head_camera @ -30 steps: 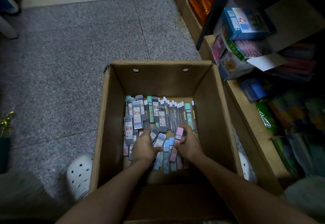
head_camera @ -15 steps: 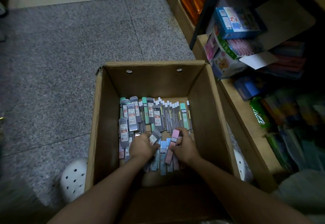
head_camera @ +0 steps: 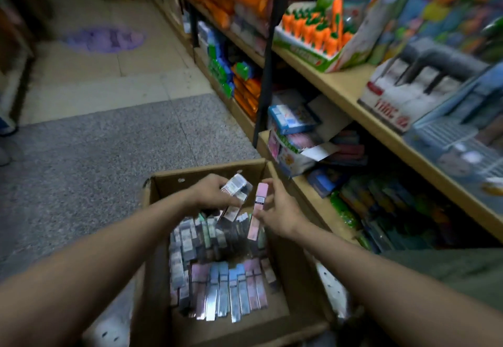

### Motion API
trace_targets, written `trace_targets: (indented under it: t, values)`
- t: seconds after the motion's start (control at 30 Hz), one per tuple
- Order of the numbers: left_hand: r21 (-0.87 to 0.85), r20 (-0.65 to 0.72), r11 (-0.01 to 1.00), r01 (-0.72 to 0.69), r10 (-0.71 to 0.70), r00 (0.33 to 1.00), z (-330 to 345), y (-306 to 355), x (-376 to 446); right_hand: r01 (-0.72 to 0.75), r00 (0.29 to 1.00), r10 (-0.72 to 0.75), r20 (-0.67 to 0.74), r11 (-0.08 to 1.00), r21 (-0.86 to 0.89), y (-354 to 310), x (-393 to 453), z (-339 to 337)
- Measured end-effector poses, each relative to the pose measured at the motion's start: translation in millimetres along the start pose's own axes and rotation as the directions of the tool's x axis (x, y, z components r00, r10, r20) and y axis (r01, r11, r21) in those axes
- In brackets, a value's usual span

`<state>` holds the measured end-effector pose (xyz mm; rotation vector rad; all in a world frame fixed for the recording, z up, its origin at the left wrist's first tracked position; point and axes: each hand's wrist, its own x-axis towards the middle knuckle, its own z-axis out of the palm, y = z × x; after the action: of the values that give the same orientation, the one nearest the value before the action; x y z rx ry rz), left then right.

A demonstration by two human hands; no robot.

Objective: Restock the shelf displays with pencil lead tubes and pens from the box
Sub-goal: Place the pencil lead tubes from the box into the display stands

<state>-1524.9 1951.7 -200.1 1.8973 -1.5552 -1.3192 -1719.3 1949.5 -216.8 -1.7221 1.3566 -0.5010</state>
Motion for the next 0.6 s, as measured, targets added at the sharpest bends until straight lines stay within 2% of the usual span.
trace_targets:
  t: [0.13, 0.2, 0.3, 0.37, 0.5, 0.6]
  values:
    - [-0.062, -0.015, 0.987, -0.149, 0.148, 0.989, -15.2, 56.0, -13.1, 0.111, 0.990, -0.117, -0.079, 0.991, -0.074, -47.7, -15.1, -58.9]
    - [-0.194, -0.034, 0.956, -0.220, 0.218, 0.975, -12.2, 78.7, -17.2, 0.149, 0.977, -0.161, -0.141, 0.985, -0.087, -67.5, -27.8, -85.4]
    - [-0.435, -0.060, 0.852, -0.291, 0.295, 0.954, -7.5, 111.3, -21.8, 0.175, 0.953, -0.197, -0.232, 0.978, -0.114, -87.1, -47.3, -118.2]
    - [-0.519, -0.041, 0.796, -0.310, 0.340, 0.940, -5.2, 132.3, -25.5, 0.164, 0.938, -0.199, -0.283, 0.976, -0.144, -93.3, -58.2, -138.3]
    - [-0.569, -0.055, 0.732, -0.374, 0.420, 0.906, 9.2, 168.1, -32.0, 0.154, 0.930, -0.162, -0.330, 0.987, -0.050, -95.7, -76.4, -162.5]
    - [-0.574, -0.093, 0.703, -0.420, 0.454, 0.886, 22.5, 192.6, -37.3, 0.183, 0.897, -0.173, -0.406, 0.983, -0.015, -95.3, -87.7, -177.9]
